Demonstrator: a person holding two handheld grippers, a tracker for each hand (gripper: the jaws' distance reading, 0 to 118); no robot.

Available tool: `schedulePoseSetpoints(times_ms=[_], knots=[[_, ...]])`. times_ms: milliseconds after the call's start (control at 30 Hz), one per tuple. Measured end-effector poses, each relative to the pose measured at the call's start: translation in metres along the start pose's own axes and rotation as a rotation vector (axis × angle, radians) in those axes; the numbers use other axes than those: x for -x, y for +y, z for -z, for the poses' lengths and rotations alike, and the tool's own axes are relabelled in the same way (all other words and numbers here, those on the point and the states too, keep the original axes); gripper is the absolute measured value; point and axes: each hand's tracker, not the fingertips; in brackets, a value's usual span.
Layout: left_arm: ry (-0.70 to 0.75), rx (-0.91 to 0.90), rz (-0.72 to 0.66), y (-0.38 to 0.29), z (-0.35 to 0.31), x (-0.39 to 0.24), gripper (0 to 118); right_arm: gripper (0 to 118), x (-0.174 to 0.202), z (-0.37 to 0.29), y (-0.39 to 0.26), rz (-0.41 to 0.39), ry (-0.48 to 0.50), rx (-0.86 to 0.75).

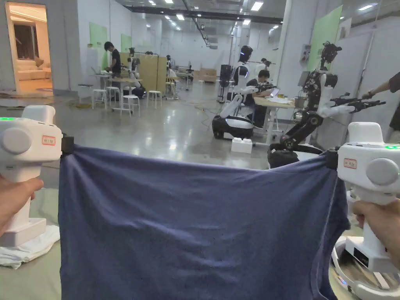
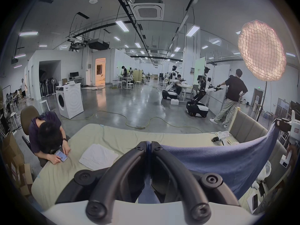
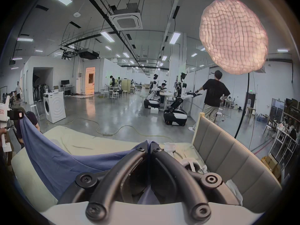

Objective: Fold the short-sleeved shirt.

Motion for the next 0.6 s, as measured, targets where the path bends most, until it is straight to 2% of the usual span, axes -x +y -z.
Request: schedulePoseSetpoints(times_ms=[367, 500, 600], knots=[[0.03, -0.085, 0.006, 0.09, 0.024, -0.005, 6, 2, 0.008, 0.039, 0.083, -0.057, -0.051, -0.096], [0.053, -0.088, 0.035, 0.086, 0.037, -0.011, 6, 2, 0.008, 0.048, 0.08, -0.062, -0.041, -0.095], [0.06, -0.073, 0.043, 0.064, 0.045, -0.011, 6, 2, 0.011, 0.054, 0.065, -0.104, -0.031, -0.08]])
